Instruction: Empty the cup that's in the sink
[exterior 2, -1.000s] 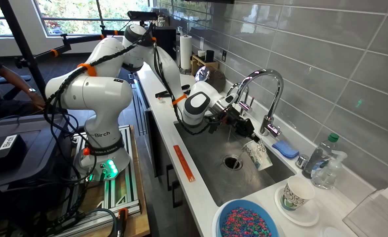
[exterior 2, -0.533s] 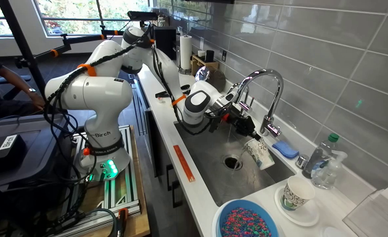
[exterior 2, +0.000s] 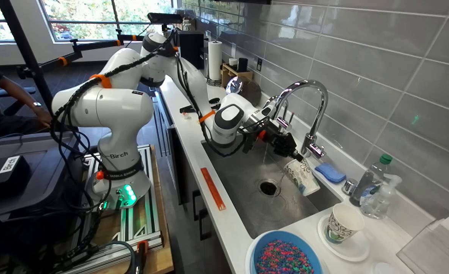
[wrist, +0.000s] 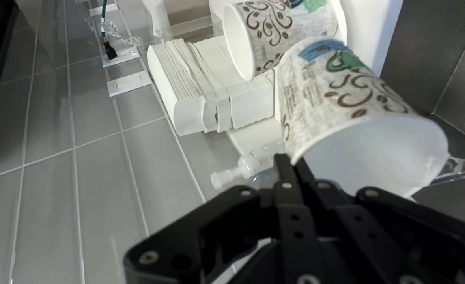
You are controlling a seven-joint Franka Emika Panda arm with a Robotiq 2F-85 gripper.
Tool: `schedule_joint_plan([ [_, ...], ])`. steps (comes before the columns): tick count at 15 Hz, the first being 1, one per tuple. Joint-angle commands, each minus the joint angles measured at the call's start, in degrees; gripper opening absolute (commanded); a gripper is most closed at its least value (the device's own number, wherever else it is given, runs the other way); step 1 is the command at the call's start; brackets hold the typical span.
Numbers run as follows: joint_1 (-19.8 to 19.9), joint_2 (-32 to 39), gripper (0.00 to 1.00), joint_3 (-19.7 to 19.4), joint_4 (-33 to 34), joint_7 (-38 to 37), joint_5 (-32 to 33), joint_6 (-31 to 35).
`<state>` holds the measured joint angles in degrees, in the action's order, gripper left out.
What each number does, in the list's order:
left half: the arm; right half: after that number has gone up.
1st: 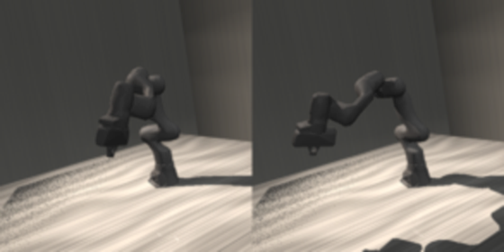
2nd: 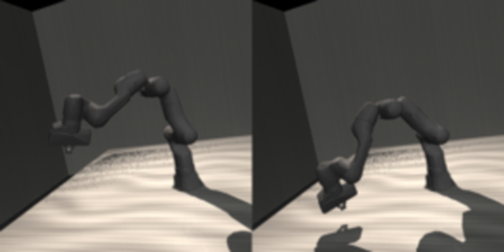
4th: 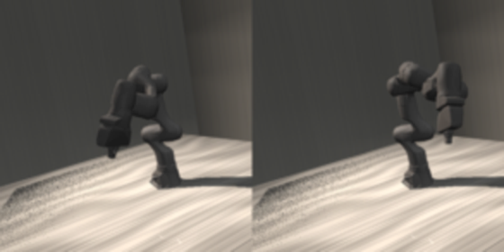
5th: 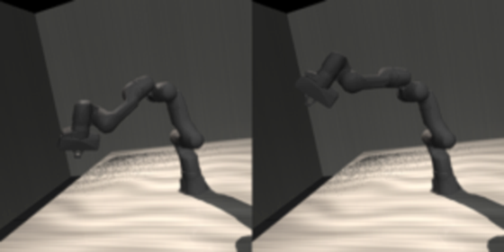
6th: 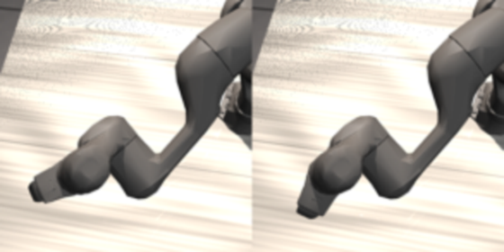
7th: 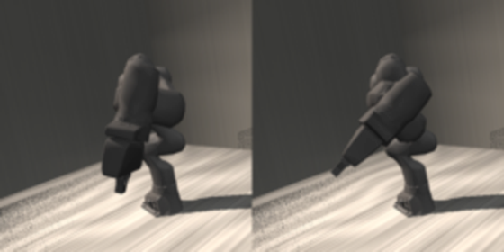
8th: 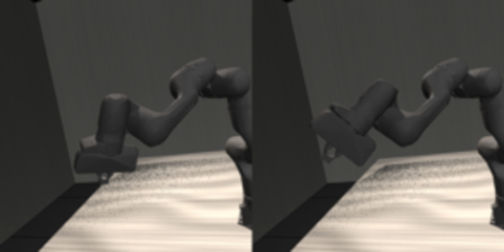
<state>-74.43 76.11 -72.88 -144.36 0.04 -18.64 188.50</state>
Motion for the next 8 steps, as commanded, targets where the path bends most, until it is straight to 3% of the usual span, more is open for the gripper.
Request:
schedule_joint_plan([
  [1,-2.2,2.8,0.01,-1.4,-1.0,-2.0,1.6,-1.9],
  [8,-3.3,4.1,0.01,-2.2,-1.3,-2.0,1.7,-1.9],
])
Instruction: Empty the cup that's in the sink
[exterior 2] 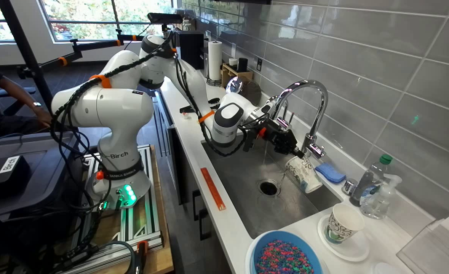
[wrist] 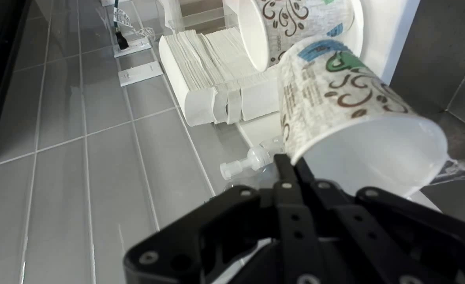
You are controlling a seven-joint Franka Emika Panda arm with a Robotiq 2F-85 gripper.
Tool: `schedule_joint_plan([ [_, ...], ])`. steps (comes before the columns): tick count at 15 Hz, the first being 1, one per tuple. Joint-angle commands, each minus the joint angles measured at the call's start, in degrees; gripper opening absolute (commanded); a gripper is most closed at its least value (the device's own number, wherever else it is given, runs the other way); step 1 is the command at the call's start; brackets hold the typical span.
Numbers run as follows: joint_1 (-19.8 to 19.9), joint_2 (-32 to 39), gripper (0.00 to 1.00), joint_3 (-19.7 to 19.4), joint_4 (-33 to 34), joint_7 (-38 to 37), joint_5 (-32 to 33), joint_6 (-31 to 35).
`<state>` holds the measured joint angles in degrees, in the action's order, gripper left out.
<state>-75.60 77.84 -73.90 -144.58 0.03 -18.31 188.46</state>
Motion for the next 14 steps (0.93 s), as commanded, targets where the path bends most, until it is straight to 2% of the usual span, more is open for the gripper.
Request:
schedule_joint_plan([
  [1,-2.2,2.5,0.01,-1.3,-1.2,-2.0,1.5,-1.9],
  [14,-4.1,4.9,0.01,-2.4,-2.3,-2.0,1.6,-2.3],
])
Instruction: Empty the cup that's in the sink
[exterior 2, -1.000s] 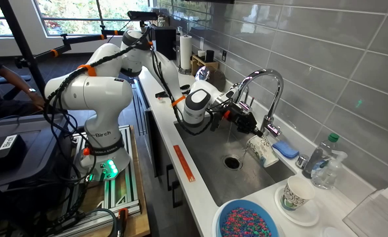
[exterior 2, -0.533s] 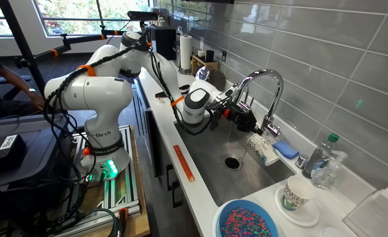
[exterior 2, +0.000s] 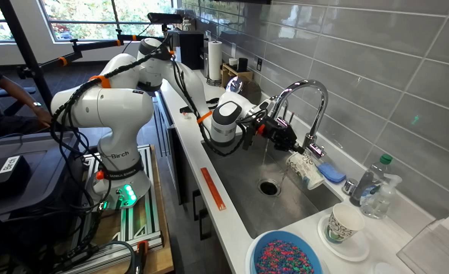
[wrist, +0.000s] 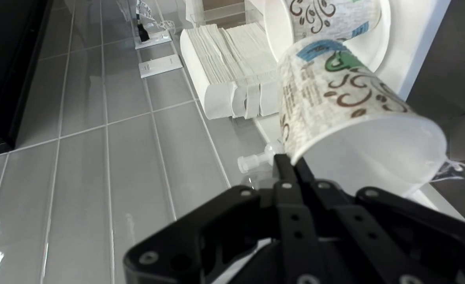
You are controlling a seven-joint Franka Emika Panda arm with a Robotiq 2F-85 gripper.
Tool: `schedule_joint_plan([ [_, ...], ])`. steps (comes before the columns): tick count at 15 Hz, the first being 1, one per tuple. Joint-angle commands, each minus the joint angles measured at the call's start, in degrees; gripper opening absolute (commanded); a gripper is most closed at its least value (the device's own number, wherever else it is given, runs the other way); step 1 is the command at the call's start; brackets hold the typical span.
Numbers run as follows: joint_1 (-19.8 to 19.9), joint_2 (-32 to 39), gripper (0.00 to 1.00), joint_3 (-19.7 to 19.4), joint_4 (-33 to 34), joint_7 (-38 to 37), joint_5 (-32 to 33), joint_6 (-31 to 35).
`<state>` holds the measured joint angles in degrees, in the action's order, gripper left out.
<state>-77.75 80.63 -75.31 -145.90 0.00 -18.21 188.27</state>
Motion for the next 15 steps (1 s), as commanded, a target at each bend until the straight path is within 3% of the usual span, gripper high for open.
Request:
schedule_joint_plan([
  [1,-2.1,2.3,0.01,-1.0,-1.0,-2.0,1.5,-2.2],
  [15,-4.0,4.3,0.01,-1.9,-1.6,-2.2,2.1,-3.5],
])
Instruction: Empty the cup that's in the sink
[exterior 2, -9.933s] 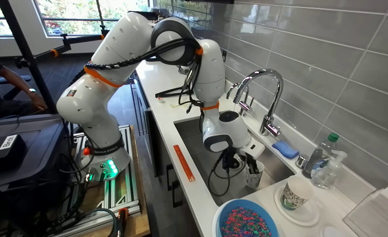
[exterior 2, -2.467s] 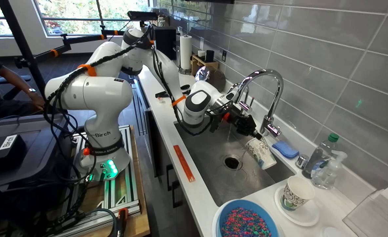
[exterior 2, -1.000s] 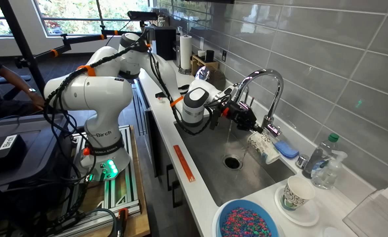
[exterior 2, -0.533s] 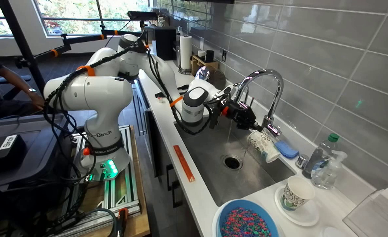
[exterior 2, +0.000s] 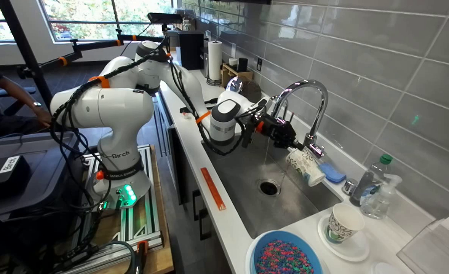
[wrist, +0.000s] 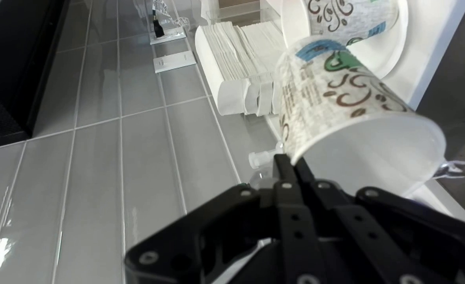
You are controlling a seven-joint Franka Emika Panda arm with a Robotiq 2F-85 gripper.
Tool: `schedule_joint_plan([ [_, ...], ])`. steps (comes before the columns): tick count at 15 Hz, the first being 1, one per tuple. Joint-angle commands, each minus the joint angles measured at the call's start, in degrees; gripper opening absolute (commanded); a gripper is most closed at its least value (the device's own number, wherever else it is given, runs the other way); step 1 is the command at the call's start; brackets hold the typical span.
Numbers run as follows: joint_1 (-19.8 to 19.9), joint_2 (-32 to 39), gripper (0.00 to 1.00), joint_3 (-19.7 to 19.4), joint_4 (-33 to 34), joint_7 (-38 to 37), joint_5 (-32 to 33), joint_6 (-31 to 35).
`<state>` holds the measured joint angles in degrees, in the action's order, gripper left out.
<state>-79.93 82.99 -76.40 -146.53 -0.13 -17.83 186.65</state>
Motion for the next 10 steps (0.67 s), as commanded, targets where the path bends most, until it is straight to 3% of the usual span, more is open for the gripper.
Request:
schedule_joint_plan([
  [1,-1.9,2.0,0.01,-0.8,-1.1,-2.1,1.8,-1.9],
  [10,-2.6,2.7,0.01,-1.2,-1.6,-2.5,2.4,-1.9],
])
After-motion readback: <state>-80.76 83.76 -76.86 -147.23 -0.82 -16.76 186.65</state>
